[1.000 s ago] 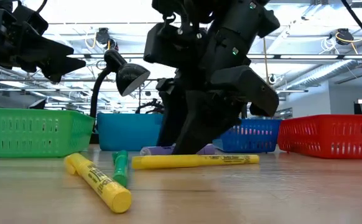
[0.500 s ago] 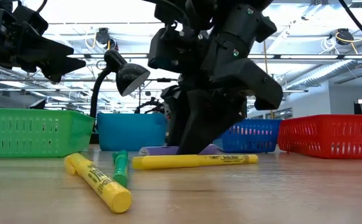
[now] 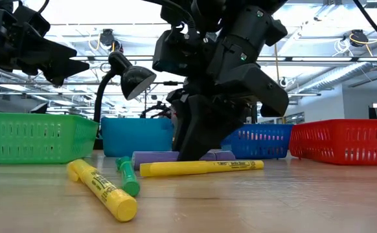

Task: Pick & Place Markers
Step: Put the violet highlighter pen into the blue bin

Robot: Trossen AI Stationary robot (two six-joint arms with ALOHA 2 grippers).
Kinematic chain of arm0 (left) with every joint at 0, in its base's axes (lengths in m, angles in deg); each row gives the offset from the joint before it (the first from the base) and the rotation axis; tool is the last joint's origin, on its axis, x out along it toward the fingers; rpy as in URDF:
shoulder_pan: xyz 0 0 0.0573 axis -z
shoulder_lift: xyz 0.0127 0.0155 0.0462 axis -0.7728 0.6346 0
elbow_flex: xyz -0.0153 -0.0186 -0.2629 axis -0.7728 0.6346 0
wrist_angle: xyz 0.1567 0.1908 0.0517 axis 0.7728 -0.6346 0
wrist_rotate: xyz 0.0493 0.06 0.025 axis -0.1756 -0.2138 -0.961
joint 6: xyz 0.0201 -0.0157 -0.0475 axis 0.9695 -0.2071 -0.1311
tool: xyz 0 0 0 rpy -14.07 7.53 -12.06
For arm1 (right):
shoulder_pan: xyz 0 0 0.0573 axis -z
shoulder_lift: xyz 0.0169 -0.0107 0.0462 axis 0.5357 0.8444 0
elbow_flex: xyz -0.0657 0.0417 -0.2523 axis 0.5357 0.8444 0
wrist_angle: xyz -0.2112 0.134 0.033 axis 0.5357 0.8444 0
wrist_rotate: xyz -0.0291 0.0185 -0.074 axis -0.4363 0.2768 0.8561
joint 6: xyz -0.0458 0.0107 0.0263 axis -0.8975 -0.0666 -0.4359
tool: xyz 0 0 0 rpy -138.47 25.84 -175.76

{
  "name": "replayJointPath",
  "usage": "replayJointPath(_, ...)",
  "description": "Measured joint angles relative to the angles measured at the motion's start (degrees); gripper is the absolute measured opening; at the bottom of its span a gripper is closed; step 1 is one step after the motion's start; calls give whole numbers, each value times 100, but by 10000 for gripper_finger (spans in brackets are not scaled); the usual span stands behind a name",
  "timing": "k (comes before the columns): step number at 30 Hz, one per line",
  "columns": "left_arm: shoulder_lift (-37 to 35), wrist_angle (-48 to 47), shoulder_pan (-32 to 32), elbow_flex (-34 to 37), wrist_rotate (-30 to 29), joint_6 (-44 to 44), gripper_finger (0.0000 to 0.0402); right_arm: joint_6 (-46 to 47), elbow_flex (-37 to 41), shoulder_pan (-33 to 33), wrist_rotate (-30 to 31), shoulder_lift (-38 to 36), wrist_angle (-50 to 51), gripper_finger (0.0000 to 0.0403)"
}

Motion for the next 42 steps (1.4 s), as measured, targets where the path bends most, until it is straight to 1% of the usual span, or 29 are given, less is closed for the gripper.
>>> replayJointPath(3, -1, 0, 0, -1, 0, -2, 267, 3, 0, 2, -2, 0, -6, 71)
replayJointPath(10, -2, 0, 0, -2, 0, -1, 267, 3, 2, 2, -2, 0, -8, 53)
replayJointPath(17, 1, 0, 0, -2, -2, -2, 267, 4, 2, 2, -4, 0, -56, 62)
replayJointPath(33, -2, 0, 0, -2, -1, 0, 267, 5, 2, 2, -4, -40, -63, 58)
replayJointPath(37, -2, 0, 0, 0, 0, 0, 267, 70, 3, -36, 304, -397, -34, 58)
replayJointPath(42, 1, 0, 0, -1, 0, 0, 267, 416, 55, -191, 1111, -1099, 638, 58)
